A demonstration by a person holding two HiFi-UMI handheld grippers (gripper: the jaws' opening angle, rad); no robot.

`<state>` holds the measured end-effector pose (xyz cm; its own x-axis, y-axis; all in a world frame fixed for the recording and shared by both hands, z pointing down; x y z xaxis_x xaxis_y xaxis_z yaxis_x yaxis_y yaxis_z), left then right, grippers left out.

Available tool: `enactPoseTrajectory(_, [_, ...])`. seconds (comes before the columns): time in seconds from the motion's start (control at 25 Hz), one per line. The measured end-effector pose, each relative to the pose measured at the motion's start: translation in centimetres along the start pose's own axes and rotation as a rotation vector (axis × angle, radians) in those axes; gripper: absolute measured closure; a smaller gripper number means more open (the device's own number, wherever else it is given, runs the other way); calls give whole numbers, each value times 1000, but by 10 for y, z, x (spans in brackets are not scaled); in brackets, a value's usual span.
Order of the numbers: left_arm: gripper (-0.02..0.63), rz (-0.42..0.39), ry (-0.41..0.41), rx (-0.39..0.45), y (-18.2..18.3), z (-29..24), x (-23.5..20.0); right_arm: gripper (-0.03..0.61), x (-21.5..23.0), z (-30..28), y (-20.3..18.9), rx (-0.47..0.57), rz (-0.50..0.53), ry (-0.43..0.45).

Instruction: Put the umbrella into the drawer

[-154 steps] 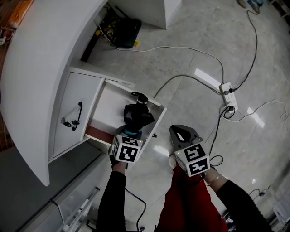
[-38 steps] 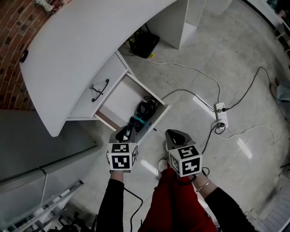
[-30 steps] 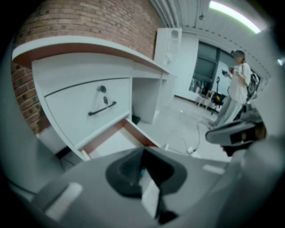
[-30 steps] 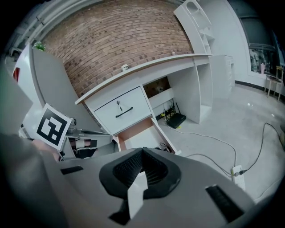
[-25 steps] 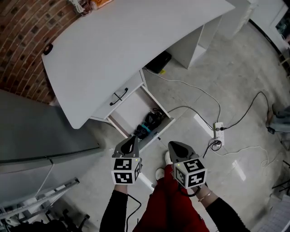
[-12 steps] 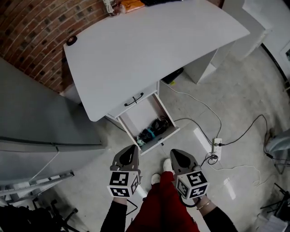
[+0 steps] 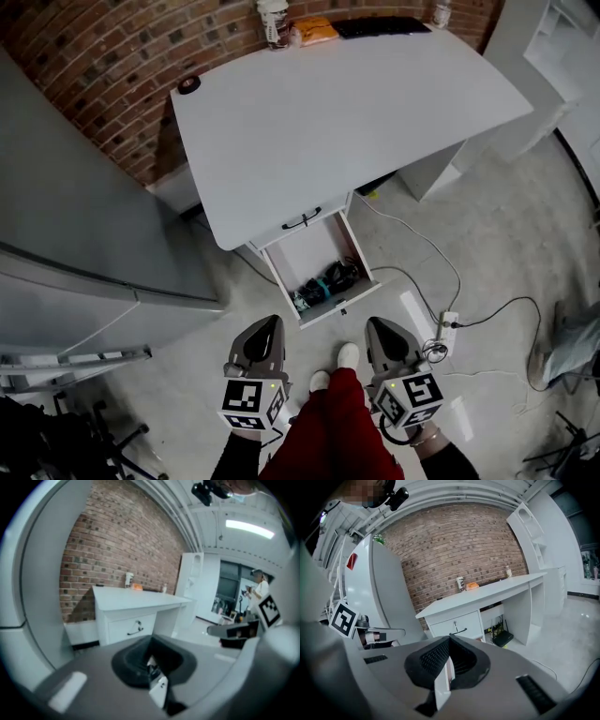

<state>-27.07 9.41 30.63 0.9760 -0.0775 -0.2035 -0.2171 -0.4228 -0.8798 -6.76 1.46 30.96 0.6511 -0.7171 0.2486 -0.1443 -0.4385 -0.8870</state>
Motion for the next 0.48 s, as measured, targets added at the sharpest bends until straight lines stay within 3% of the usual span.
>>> enactPoseTrajectory(0.2, [609, 11, 9, 95, 18, 23, 1, 577, -1, 21, 17, 59, 1, -8])
enactPoseTrajectory(0.48, [609, 18, 17, 155, 44, 53, 10, 577, -13, 55, 46, 137, -43, -7])
Point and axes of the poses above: the fingertips, and each gripper's own axes: z backward along the fingers, x to its right, y out of its top, the point moved 6 cm from there along z, backward along the fingers, and after that the axes turned 3 degrees about z, right-handed, at the moved point
